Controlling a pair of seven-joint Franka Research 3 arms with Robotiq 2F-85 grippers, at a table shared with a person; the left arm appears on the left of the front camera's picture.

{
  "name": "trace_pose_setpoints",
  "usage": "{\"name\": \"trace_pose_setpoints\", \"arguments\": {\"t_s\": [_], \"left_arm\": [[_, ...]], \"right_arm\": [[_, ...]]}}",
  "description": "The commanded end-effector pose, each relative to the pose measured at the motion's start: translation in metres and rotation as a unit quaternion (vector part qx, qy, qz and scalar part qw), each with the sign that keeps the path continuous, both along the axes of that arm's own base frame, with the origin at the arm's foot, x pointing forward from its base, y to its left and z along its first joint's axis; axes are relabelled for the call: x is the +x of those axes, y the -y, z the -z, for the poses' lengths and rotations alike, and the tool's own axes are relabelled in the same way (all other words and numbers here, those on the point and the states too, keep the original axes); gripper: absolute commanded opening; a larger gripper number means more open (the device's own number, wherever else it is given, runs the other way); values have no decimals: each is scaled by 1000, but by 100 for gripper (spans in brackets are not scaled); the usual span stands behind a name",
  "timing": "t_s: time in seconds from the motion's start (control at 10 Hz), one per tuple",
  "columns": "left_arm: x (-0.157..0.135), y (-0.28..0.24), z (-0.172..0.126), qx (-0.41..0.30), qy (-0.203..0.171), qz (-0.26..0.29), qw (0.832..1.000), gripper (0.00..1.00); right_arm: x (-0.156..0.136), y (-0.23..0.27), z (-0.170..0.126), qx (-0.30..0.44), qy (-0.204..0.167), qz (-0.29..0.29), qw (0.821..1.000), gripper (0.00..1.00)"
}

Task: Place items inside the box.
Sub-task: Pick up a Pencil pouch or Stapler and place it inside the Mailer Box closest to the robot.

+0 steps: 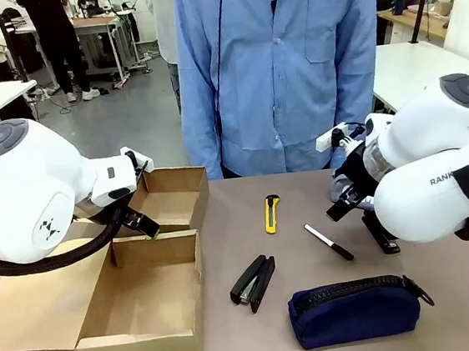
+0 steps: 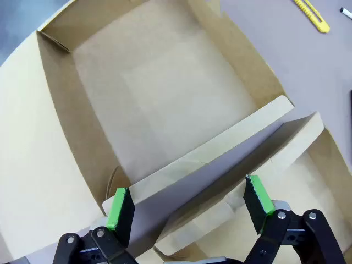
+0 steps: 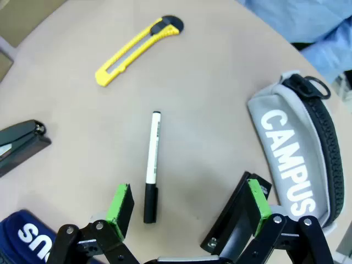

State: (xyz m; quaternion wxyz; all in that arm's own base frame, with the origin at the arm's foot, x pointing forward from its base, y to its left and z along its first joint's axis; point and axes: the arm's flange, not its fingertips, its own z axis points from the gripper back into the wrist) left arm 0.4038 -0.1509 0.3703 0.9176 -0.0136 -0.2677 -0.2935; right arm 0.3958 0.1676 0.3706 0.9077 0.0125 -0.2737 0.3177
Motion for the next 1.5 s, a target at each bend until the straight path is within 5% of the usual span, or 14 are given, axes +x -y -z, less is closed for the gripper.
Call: {"name": "trace_pose_setpoints", "arguments": {"t_s": [0.0, 1.4], "left_arm": [[0, 0, 0, 0, 0, 0, 1000, 100], [0, 0, 0, 0, 0, 0, 1000, 100]], "right_arm": [[0, 0, 0, 0, 0, 0, 1000, 100], [0, 0, 0, 0, 0, 0, 1000, 100]]}}
